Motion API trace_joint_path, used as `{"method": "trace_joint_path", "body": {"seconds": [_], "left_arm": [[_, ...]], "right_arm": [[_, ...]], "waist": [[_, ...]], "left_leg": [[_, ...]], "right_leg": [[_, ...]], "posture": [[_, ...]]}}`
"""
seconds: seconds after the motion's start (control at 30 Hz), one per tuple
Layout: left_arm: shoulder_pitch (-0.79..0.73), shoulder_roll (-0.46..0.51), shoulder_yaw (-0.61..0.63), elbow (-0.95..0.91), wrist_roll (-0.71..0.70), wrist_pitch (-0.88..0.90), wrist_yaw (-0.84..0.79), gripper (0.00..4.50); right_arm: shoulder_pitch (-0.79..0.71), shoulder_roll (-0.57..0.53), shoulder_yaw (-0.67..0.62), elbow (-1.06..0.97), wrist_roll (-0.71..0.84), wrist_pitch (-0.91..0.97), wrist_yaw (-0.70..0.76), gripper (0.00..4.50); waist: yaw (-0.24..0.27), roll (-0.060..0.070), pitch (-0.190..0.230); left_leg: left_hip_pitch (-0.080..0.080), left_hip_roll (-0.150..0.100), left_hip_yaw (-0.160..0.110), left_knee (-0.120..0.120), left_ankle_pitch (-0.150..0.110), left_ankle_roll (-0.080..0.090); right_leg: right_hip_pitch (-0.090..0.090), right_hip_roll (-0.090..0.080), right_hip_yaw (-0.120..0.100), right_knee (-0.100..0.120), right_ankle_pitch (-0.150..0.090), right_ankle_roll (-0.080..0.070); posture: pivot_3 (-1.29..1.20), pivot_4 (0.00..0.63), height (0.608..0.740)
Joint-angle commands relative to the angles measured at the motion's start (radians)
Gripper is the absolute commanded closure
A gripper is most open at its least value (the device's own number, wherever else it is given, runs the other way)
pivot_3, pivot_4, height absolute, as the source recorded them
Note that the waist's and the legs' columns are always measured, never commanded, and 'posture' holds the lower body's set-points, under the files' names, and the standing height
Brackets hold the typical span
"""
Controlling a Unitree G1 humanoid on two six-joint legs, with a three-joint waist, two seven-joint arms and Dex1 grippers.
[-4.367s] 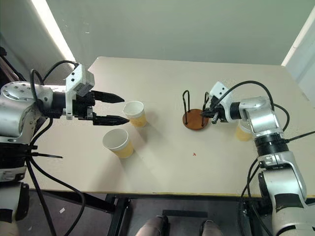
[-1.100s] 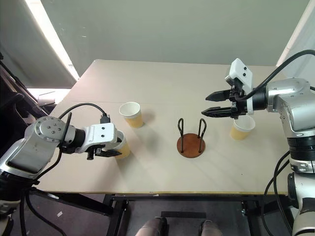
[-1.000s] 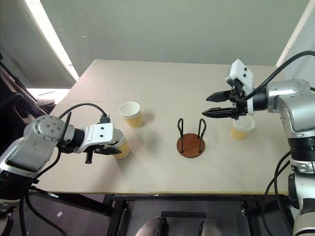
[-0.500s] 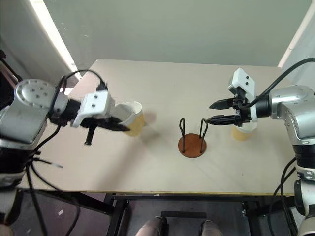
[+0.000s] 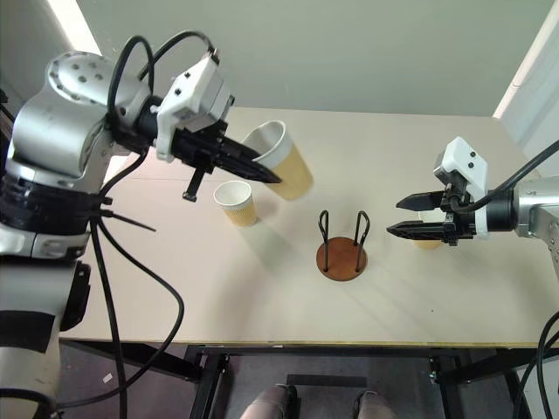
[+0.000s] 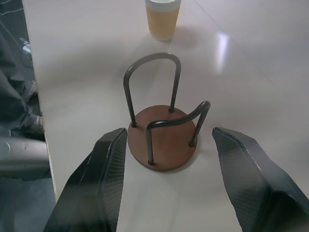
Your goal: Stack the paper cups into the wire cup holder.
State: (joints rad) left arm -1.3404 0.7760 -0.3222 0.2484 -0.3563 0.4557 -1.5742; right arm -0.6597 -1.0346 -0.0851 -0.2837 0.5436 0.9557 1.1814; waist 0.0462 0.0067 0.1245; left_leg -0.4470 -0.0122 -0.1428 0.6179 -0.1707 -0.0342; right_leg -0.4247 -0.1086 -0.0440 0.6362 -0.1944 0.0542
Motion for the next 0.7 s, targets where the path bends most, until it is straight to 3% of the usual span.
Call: {"method": "trace_joint_path", "body": {"seconds": [0.03, 0.4, 0.7], "left_arm": [[-0.095, -0.061, -0.03, 0.104, -0.046, -0.032, -0.04, 4.48], [-0.198, -0.222, -0.191, 0.411, 0.02, -0.262, -0.04, 4.48], [-0.253, -0.348, -0.215, 0.581, 0.06, -0.364, -0.04, 4.48]], "right_arm": [[0.012, -0.023, -0.068, -0.052, 0.038, 0.017, -0.035, 1.59], [0.078, -0.074, -0.149, -0.092, 0.086, 0.041, -0.103, 1.59], [0.125, -0.083, -0.202, -0.129, 0.125, 0.057, -0.163, 1.59]], "waist": [[0.002, 0.0, 0.0], [0.01, 0.0, 0.0], [0.018, 0.0, 0.0]], "left_leg": [[0.0, 0.0, 0.0, 0.001, 0.0, 0.001], [-0.009, -0.006, 0.012, 0.016, -0.003, 0.007], [-0.016, -0.007, 0.017, 0.023, -0.008, 0.012]], "right_leg": [[0.001, 0.0, 0.0, -0.001, 0.0, 0.0], [0.001, -0.001, 0.02, -0.013, 0.009, 0.02], [0.0, -0.001, 0.022, -0.019, 0.012, 0.034]], "posture": [[0.0, 0.15, 0.74], [0.0, 0.15, 0.74], [0.0, 0.15, 0.74]]}}
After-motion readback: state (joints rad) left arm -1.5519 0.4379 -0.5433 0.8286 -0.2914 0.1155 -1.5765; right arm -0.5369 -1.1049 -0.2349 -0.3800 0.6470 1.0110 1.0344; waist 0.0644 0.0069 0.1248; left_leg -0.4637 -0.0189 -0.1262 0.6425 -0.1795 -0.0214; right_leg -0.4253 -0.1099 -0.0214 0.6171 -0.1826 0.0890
